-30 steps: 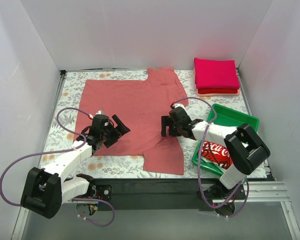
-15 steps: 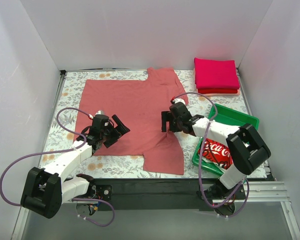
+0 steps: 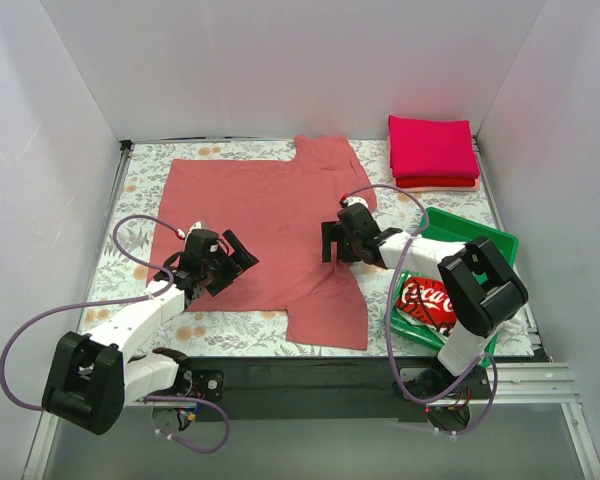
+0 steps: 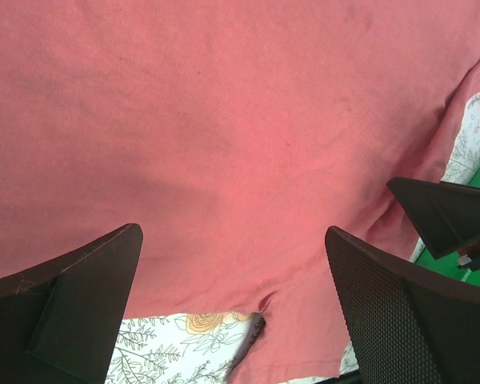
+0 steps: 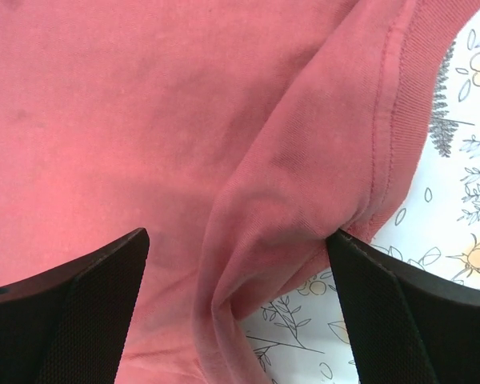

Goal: Fold and stack the t-shirts
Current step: Flatten the tshirt out

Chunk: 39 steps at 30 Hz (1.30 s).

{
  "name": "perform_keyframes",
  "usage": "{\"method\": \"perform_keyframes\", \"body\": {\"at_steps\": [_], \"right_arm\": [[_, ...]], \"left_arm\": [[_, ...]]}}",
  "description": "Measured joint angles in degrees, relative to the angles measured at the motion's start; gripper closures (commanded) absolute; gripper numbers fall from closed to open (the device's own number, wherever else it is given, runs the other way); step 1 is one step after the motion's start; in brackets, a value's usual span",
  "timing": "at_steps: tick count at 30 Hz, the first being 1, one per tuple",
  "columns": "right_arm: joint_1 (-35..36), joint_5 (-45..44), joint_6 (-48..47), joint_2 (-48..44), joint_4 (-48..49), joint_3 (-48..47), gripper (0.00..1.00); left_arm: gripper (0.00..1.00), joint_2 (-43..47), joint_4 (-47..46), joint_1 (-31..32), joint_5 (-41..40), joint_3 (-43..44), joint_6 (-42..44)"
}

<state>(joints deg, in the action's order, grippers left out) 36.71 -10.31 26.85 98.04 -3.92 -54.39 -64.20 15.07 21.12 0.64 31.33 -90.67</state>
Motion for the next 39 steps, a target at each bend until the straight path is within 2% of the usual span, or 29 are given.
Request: {"method": "perform_keyframes", "body": {"at_steps": [7, 14, 25, 29, 34, 39], "right_arm": [[-1.8, -1.0, 1.2, -5.8, 2.8, 7.4, 0.02], [-3.3, -4.3, 1.9, -12.0, -2.9, 12.1, 0.02], [-3.3, -5.5, 0.5, -15.4, -10.3, 12.4, 0.02], [-3.3, -3.7, -2.4, -15.4, -12.9, 8.6, 0.02], [-2.3, 1.6, -3.9, -15.6, -11.5, 4.3, 0.02], [4.7, 7.2, -3.0, -16.2, -9.1, 6.8, 0.02]], "left_arm": [[0.02, -0.1, 0.9, 0.0, -1.8, 0.0, 0.0], [0.02, -0.7, 1.9, 0.0, -3.4, 0.0, -0.2], [0.02, -0.9, 3.0, 0.0, -4.8, 0.0, -0.4], [0.02, -0.9, 4.2, 0.0, -5.5, 0.7, -0.7], [0.02, -0.9, 5.1, 0.0, -7.6, 3.8, -1.7], [0.02, -0.9, 5.0, 0.0, -8.8, 5.5, -2.3]]}}
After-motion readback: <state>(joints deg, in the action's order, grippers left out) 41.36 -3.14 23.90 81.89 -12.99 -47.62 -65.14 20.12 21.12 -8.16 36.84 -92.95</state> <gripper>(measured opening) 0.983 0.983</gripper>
